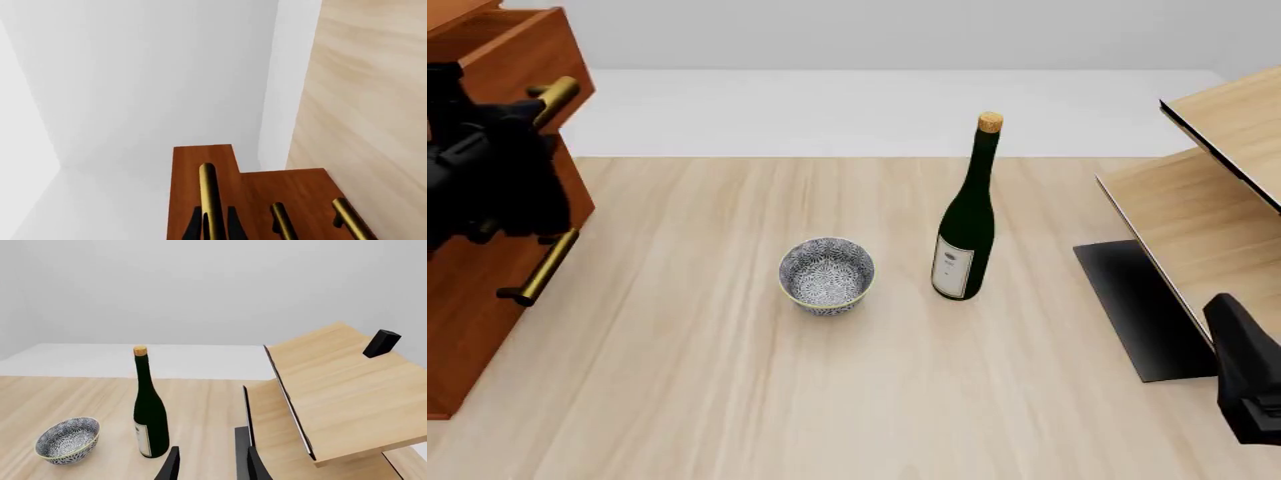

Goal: Close the bottom drawer of the cabinet and open the top drawer.

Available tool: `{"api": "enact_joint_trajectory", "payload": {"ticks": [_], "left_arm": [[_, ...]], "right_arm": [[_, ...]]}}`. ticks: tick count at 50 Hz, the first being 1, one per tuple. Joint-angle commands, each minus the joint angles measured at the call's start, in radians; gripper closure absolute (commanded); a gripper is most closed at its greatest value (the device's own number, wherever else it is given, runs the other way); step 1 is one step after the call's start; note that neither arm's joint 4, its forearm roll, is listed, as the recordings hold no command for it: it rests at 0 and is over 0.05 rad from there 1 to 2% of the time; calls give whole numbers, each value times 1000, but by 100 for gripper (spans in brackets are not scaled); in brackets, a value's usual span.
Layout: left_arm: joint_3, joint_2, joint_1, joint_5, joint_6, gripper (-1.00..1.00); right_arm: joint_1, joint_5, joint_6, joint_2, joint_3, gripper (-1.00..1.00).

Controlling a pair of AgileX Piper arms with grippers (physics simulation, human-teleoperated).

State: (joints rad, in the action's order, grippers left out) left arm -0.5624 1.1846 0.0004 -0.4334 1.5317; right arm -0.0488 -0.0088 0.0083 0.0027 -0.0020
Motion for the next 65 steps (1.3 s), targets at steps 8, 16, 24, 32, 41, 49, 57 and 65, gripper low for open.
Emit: {"api": "enact_joint_trajectory", "payload": {"ticks": [8, 16, 24, 32, 41, 49, 57, 65], "left_arm": [[-16, 7, 9, 39, -7, 100], [-17, 11, 4, 36, -6, -100], [-14, 14, 4, 31, -4, -100], [-15, 21, 0, 28, -4, -100], [-16, 25, -6, 20, 0, -100], [-8, 26, -22, 11, 9, -100], [-4, 25, -44, 8, 12, -100], [16, 5, -111, 5, 32, -100]], "right_arm": [[1, -2, 2, 1, 0, -100], [1, -2, 2, 0, -1, -100], [1, 0, 2, -1, 0, -100], [1, -1, 2, -1, 0, -100], [1, 0, 2, -1, 0, -100], [-4, 1, 0, -2, 0, -100], [-2, 1, 0, -2, 1, -100], [-2, 0, 3, -1, 0, -100]]}}
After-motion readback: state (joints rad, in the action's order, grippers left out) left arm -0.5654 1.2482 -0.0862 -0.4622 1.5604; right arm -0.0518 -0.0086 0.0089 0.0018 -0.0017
